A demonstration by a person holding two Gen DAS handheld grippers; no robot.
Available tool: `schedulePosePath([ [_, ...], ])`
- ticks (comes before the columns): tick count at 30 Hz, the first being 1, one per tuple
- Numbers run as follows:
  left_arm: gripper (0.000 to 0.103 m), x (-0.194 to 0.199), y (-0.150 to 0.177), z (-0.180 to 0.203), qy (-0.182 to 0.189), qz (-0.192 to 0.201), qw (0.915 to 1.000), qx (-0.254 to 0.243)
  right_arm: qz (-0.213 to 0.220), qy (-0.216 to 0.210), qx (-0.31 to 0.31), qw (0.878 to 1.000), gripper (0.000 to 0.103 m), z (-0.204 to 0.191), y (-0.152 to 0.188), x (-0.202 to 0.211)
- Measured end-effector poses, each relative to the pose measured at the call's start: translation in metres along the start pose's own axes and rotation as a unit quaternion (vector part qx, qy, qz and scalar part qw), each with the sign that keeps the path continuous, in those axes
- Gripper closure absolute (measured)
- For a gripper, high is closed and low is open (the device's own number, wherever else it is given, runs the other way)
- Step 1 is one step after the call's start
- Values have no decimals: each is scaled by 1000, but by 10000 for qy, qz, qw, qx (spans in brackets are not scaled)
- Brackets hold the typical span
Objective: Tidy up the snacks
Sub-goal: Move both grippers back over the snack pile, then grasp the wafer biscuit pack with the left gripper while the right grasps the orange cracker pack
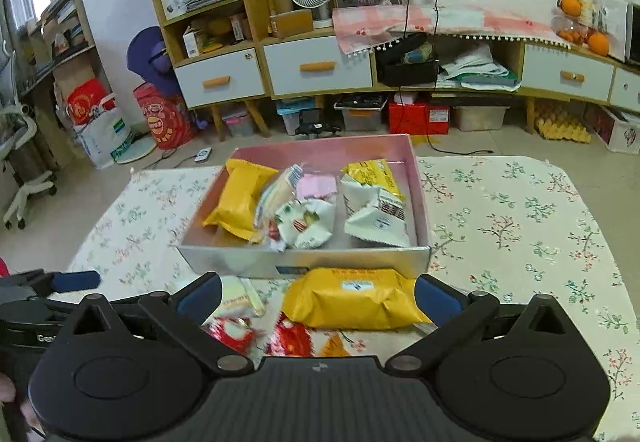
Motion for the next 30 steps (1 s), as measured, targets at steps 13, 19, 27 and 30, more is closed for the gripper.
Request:
schedulePosePath([
  [13,0,-6,45,33,384,77,9969,-689,-267,-117,1432,9893,25,-10,56,-8],
  [19,2,-6,42,35,558,118,9970,-518,-229,97,1290,9913,25,13,55,-8],
  [27,15,-8,44,38,559,52,9971,-512,-286,495,661,9962,28,53,53,-6],
  [30,26,-10,50,37,557,-53,9969,-562,-351,363,621,9968,28,52,59,-6],
])
Point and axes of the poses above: each gripper's, at about its wrist camera, not at the fingertips, and x roughly against the way its jaws point, z to its right, y to its underside, the point moved 8 cm from there along -x, roughly the way its jaws point, and after that the axes turned 4 degrees about z, right-handed, at the moved point
